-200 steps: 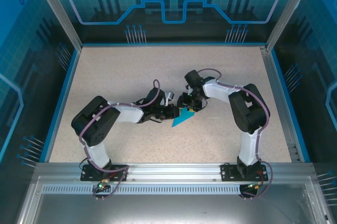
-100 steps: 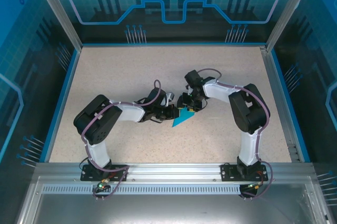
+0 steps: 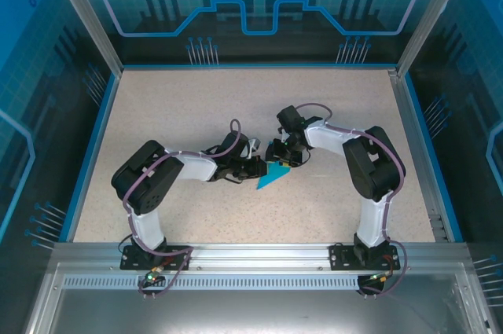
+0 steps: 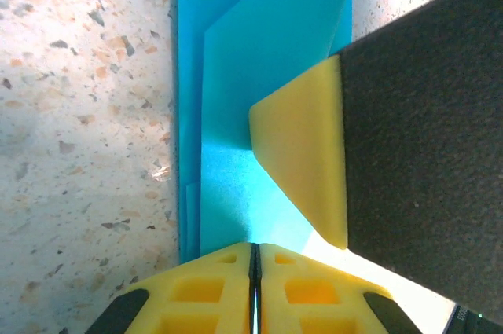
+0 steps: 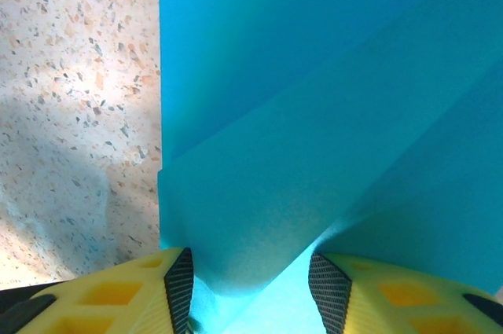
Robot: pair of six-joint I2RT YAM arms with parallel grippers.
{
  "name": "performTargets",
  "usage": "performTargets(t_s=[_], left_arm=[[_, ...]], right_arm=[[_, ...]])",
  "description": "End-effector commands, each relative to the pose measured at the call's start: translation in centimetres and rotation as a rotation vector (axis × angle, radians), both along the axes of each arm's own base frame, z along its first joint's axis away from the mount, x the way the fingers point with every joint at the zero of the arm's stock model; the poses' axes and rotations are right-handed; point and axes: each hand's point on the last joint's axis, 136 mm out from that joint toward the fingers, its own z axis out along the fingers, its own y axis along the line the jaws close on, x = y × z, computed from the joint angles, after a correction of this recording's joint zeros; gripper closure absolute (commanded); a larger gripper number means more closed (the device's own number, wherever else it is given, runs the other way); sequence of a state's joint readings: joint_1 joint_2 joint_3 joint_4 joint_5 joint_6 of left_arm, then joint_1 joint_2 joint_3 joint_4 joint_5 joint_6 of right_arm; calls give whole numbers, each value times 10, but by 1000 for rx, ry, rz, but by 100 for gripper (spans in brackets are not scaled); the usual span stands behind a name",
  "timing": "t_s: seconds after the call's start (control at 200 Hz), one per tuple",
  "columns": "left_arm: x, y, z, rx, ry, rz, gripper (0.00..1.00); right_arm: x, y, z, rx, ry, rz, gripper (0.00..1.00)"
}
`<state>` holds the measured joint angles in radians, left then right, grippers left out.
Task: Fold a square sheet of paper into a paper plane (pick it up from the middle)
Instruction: Fourth fold the wing at the center of the table.
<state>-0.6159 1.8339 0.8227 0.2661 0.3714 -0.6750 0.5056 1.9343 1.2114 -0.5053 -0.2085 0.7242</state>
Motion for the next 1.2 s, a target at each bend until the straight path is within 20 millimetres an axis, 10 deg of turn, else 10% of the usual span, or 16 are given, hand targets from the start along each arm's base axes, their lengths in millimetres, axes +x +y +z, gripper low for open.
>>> performTargets(t_s=[0.0, 0.935, 1.195], left_arm=[[4, 4, -7, 32, 10, 8, 89], [2, 6, -9, 44, 21, 14, 89], [8, 4, 31, -18, -49, 35, 84]], right_arm=[[-40, -34, -56, -187, 167, 5, 53], [-44, -34, -75, -256, 233, 40, 52], [-48, -37, -80, -273, 252, 41, 53]])
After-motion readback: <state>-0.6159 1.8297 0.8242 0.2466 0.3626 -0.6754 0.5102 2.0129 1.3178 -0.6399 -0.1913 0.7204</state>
